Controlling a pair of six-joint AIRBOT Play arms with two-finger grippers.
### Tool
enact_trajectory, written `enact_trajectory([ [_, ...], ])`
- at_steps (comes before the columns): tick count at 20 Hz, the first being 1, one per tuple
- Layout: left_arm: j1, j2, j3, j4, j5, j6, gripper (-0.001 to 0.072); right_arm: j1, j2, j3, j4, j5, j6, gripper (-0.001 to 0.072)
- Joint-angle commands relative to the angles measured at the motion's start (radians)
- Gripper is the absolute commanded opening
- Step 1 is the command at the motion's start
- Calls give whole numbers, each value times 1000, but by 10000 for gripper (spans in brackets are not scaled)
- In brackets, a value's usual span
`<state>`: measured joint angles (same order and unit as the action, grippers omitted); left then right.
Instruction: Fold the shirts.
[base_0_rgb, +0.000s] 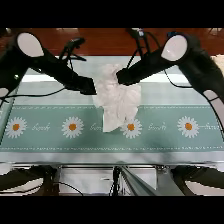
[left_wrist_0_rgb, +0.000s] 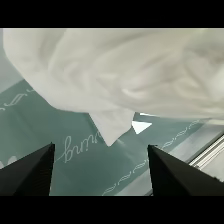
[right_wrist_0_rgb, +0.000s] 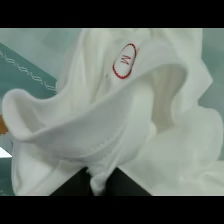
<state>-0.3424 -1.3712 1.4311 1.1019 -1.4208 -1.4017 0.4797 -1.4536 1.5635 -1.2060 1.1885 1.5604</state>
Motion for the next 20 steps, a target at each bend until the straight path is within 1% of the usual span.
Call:
enact_trajectory([
  [1, -41, 1, -106, -2, 49, 3, 715, 22, -85, 0, -40, -4, 26, 205],
  [2, -45, 1, -128, -3, 69, 3, 715, 22, -101, 1, -32, -7, 24, 369],
  [3, -44, 1, -141, -3, 79, 6, 715, 21, -104, 1, -30, -7, 17, 471],
  [4, -42, 1, -142, -2, 77, 26, 715, 19, -92, 1, -34, -5, -7, 489],
  [6, -27, 4, -142, -2, 42, 69, 715, -2, -35, 1, -83, 13, -40, 489],
  [8, -10, 4, -157, -3, -16, 119, 715, -50, 42, 1, -218, 57, -50, 506],
  [9, -5, 4, -182, -10, -15, 129, 715, -90, 76, 1, -279, 84, -50, 511],
  [10, -1, 3, -216, -40, 1, 141, 715, -137, 97, 1, -306, 109, -50, 561],
  [11, 3, 3, -264, -84, 34, 164, 715, -195, 109, 0, -305, 136, -55, 561],
  [13, 14, 3, -370, -159, 128, 206, 715, -307, 109, -5, -258, 180, -78, 561],
  [15, 38, -5, -457, -211, 227, 233, 715, -419, 109, -42, -152, 180, -111, 561],
  [17, 76, -28, -486, -306, 271, 279, 715, -505, 109, -93, -56, 167, -147, 561],
  [20, 124, -85, -486, -477, 296, 359, 715, -591, 109, -185, 35, 134, -192, 561],
])
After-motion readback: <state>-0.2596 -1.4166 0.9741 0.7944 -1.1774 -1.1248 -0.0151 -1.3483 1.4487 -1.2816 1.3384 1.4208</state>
